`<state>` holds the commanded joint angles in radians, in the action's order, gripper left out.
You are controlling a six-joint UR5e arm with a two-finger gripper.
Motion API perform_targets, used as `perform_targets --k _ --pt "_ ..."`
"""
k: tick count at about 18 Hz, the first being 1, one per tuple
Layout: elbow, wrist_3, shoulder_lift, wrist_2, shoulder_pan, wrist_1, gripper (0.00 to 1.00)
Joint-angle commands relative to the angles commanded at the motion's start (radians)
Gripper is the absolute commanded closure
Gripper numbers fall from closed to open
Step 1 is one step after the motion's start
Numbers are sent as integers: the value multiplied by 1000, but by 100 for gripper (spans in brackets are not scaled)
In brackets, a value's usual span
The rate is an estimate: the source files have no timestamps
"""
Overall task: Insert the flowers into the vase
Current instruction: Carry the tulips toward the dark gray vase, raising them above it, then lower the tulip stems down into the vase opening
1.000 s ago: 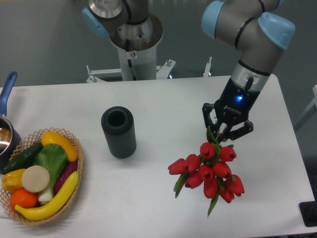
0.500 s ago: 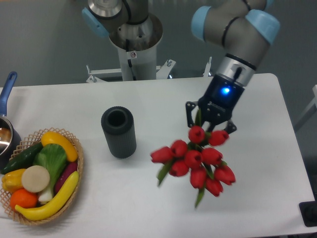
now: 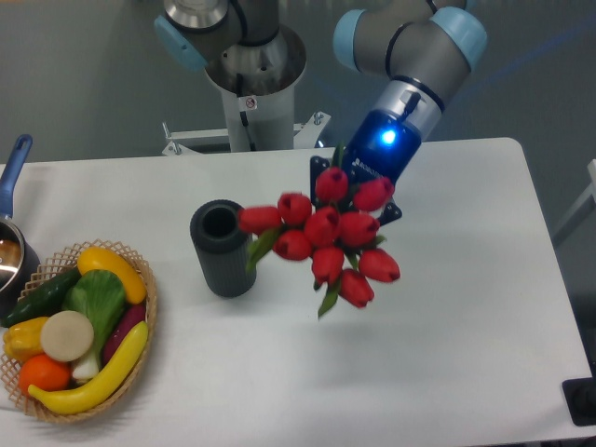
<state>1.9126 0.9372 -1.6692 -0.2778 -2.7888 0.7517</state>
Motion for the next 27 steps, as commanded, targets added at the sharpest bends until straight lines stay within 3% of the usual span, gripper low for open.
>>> perform_targets --k 10,16,27 --pt "170 80 126 83 15 0 95" --pt "226 160 131 83 58 0 93" --pt "285 267 105 81 71 0 92"
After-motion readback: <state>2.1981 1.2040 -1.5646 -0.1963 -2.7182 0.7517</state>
